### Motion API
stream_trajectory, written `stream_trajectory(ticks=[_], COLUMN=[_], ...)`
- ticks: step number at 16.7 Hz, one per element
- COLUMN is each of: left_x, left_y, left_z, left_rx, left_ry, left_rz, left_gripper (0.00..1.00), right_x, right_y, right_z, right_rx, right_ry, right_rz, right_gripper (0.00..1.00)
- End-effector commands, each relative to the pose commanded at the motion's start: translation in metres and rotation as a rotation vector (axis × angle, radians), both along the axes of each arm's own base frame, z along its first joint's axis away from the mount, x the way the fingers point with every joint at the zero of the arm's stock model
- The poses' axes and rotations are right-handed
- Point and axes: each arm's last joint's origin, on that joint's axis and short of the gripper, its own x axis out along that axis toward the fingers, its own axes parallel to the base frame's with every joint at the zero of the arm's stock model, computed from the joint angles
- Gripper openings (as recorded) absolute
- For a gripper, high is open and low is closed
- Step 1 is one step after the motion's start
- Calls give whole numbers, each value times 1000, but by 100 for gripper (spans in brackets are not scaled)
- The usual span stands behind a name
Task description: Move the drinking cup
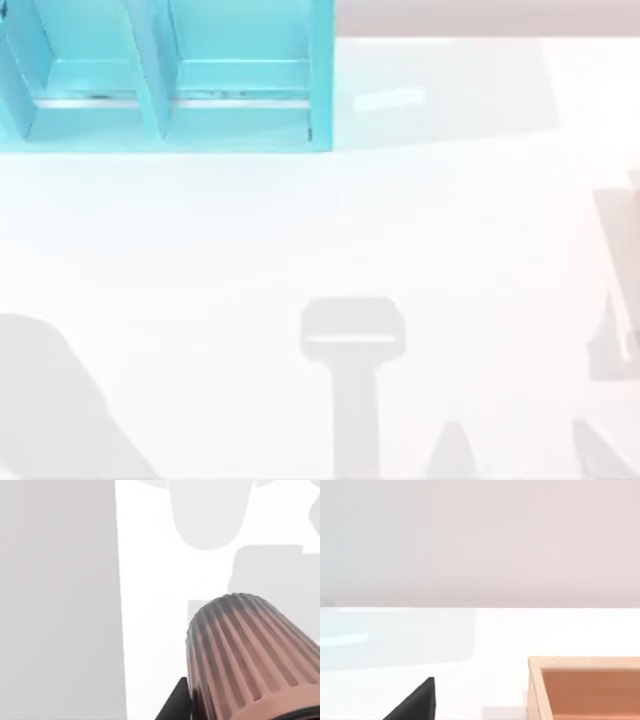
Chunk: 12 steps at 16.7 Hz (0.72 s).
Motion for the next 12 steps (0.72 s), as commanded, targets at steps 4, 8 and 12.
stream_trajectory(ticks=[4, 8, 12], left_x=[1, -1, -1], left_y=[1, 1, 1], left_z=[-31, -64, -65], left_rx=[1, -3, -4], left_ry=[-2, 1, 1], left_rz=[5, 7, 7], left_gripper=[0, 0, 0], right_x=[0, 0, 0], right_y=[0, 0, 0], right_z=[0, 0, 0], right_rx=[0, 0, 0], right_ry=[0, 0, 0], right_rz=[0, 0, 0], right_gripper=[100, 100, 100])
